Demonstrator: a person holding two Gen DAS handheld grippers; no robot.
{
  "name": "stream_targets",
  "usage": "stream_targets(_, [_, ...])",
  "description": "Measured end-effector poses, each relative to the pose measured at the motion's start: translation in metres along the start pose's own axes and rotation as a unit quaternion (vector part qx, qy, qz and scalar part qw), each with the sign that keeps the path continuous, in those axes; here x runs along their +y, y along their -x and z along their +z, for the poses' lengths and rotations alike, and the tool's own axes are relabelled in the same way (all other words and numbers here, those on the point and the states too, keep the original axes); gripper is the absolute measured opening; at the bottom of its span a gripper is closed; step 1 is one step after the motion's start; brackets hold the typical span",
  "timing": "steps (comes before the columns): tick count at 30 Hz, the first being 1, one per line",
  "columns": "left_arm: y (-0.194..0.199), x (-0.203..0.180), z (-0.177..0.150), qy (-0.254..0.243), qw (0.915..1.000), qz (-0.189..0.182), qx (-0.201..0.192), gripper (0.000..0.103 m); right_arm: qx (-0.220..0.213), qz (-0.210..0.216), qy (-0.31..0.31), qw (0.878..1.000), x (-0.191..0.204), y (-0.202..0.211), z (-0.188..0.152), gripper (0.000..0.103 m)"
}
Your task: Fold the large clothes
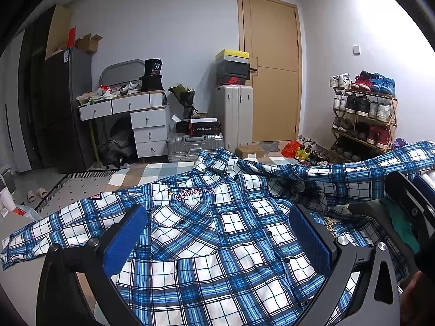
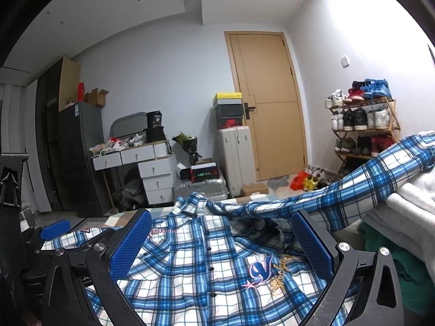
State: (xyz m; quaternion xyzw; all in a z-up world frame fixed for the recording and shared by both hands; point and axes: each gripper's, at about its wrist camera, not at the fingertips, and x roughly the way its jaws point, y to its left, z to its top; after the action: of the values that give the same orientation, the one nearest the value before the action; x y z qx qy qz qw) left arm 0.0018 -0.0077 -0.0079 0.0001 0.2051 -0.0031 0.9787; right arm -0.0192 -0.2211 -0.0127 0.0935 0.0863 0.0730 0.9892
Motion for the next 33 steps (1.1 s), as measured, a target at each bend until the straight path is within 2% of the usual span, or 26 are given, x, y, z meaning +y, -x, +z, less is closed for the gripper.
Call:
stream_targets(12, [-0.005,0.002,-0.001,0.007,0.9998,-0.016,0.012,0.102,0.007,-0.026,0.006,1.000,-0.002,-0.006,-0.002,0.103])
stream_targets(16, [-0.005,0.003,-0.002,0.009,0.9994,-0.024,0.022,0.102,0.028,-0.035,-0.012,0.999,-0.025,-0.010,0.013,0.103])
stream_targets(18, [-0.004,0.002,-0.003,0.007,0.9990,-0.034,0.027,0.102,0.044,-0.039,-0.018,0.998,-0.048,-0.011,0.028,0.103])
stream_targets(19, [-0.003,0.001,-0.003,0.004,0.9989,-0.037,0.028,0.102,0.050,-0.055,-0.015,0.997,-0.063,-0.011,0.040,0.103])
stream_targets(22, [-0.001,-0.003,-0.002,-0.006,0.9988,-0.041,0.026,0.102,0.061,-0.115,0.031,0.991,-0.106,-0.009,0.080,0.103])
stream_targets(25, [-0.002,-0.007,-0.002,-0.012,0.9986,-0.044,0.028,0.102,0.088,-0.189,0.079,0.975,-0.155,-0.011,0.119,0.103])
stream_targets(27, [-0.004,-0.008,-0.002,-0.013,0.9984,-0.045,0.032,0.102,0.114,-0.222,0.065,0.966,-0.193,-0.008,0.140,0.103])
stream_targets(30, [-0.007,-0.011,-0.002,-0.014,0.9980,-0.047,0.040,0.102,0.143,-0.242,-0.003,0.960,-0.251,0.006,0.158,0.103])
stream_targets(33, [-0.010,-0.013,-0.004,-0.012,0.9975,-0.051,0.048,0.102,0.193,-0.238,-0.042,0.951,-0.288,0.005,0.157,0.103])
